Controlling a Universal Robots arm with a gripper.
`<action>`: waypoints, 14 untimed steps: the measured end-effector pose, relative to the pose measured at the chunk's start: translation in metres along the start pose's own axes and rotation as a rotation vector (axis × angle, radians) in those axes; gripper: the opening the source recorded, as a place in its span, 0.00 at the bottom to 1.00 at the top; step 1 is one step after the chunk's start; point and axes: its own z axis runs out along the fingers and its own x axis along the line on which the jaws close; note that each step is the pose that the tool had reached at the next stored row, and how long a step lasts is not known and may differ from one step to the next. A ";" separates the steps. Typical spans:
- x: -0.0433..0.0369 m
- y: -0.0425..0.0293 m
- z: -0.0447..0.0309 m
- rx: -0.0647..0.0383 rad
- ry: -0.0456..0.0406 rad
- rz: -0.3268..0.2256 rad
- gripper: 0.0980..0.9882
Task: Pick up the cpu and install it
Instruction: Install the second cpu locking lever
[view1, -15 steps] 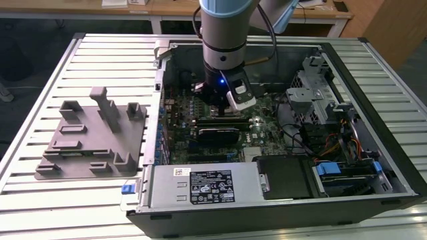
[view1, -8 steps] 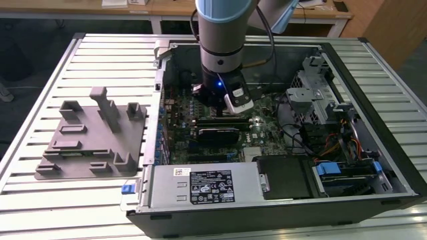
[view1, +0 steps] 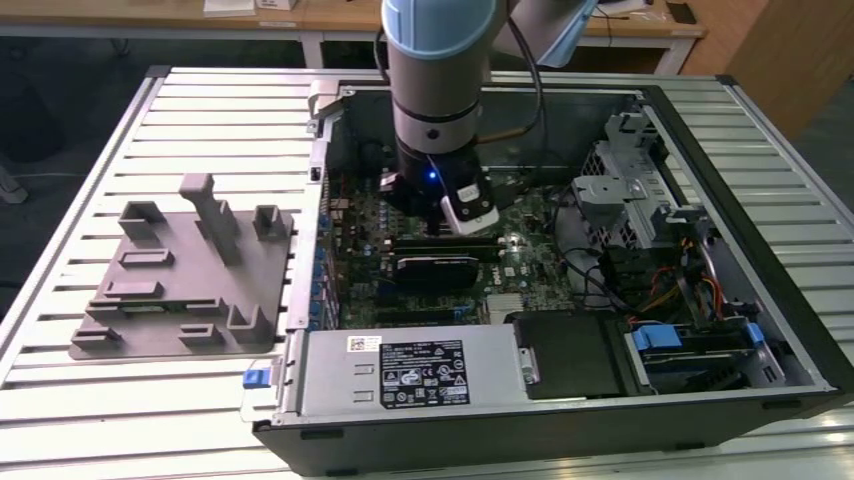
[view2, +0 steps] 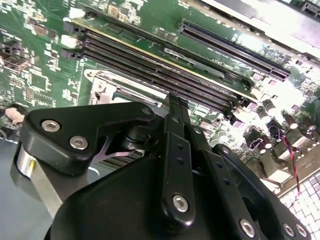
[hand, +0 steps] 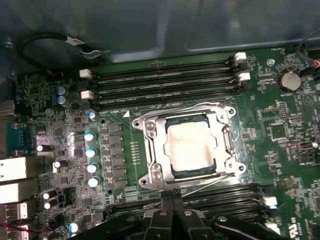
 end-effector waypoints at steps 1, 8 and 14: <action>0.0010 -0.0006 0.0007 -0.003 0.0005 0.000 0.01; 0.0034 -0.0075 0.0036 -0.054 0.0081 0.003 0.01; 0.0027 -0.0163 0.0042 -0.071 0.0106 0.005 0.01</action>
